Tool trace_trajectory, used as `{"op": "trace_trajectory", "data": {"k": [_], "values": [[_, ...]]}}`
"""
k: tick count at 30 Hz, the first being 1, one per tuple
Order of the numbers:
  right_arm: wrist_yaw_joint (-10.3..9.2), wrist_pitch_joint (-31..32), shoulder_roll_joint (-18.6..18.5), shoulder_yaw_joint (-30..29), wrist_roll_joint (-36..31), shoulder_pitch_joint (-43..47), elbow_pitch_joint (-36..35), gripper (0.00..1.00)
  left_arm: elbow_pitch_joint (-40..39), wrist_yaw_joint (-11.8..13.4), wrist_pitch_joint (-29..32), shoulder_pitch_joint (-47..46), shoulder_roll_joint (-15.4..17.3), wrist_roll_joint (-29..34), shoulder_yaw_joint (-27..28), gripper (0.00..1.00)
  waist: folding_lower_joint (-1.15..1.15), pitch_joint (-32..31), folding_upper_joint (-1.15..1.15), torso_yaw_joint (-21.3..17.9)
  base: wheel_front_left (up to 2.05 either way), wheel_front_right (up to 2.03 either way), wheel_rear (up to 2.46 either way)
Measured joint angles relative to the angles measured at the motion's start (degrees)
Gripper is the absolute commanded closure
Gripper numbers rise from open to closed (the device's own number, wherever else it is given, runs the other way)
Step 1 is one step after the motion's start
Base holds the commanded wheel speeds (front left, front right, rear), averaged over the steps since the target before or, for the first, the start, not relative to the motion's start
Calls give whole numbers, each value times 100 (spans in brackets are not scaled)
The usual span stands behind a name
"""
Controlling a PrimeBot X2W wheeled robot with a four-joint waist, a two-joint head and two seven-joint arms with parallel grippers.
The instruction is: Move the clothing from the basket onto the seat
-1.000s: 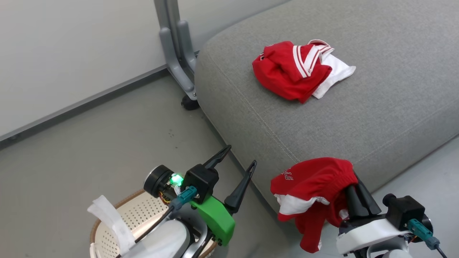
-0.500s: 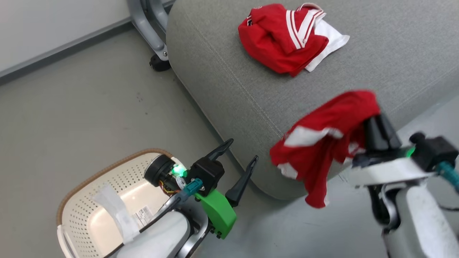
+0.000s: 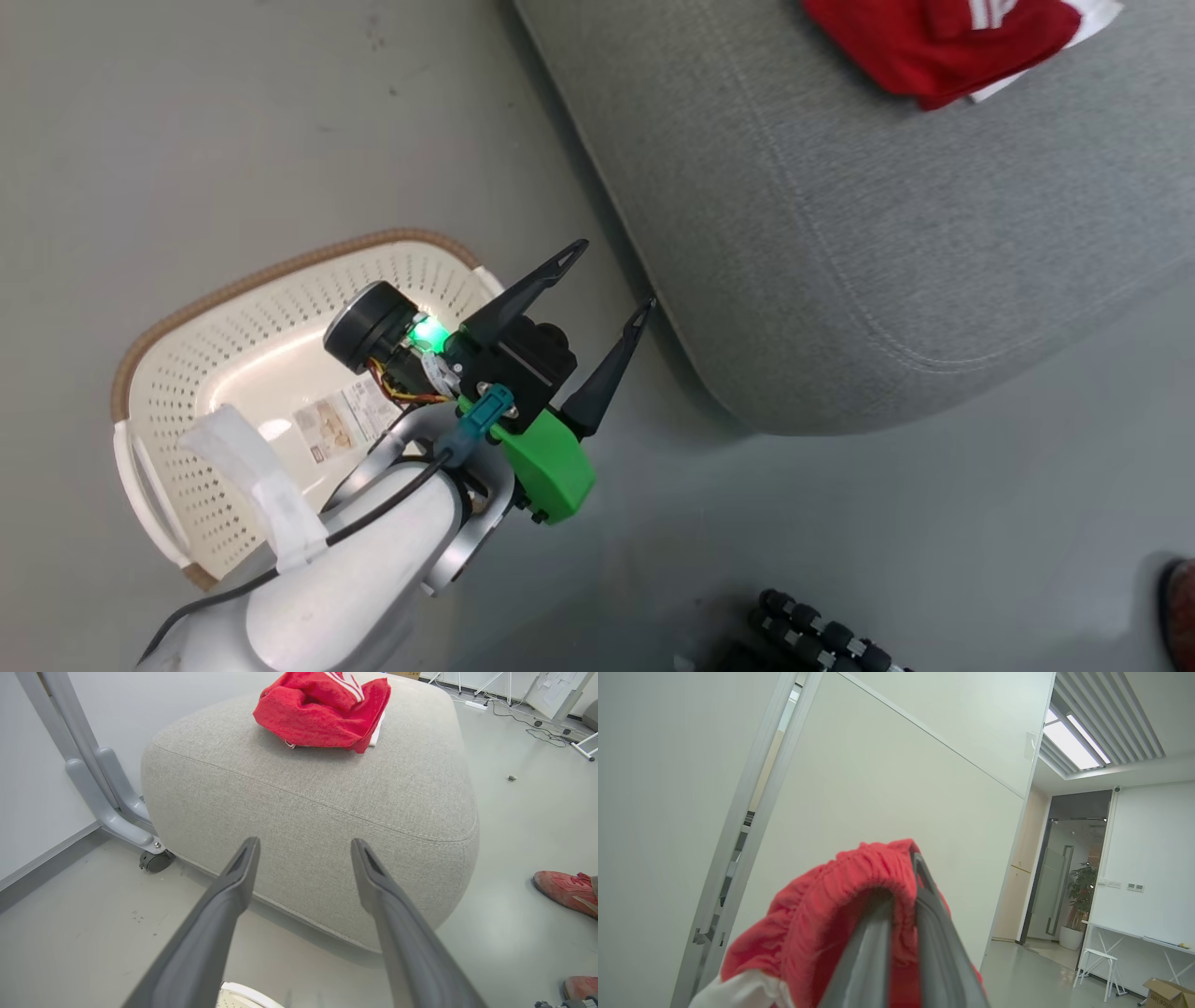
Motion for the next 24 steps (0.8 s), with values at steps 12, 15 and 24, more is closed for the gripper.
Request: {"op": "trace_trajectory", "data": {"k": [12, 15, 24], "values": [[2, 2, -96, -299, -481, 292, 2242, 100, -65, 98, -80, -120, 48, 85, -11, 0, 1, 1053, 0, 875, 0, 0, 0], [2, 2, 78, -721, -637, 648, 2173, 0, 3, 105, -108, -114, 16, 69, -22, 0, 0, 1159, 0, 1046, 0, 0, 0], [2, 2, 1003, -1469, -1172, 2338, 1404, 0, 448, 47, -575, 31, -155, -165, 8, 0, 0, 874, 0, 1158, 0, 0, 0]]}}
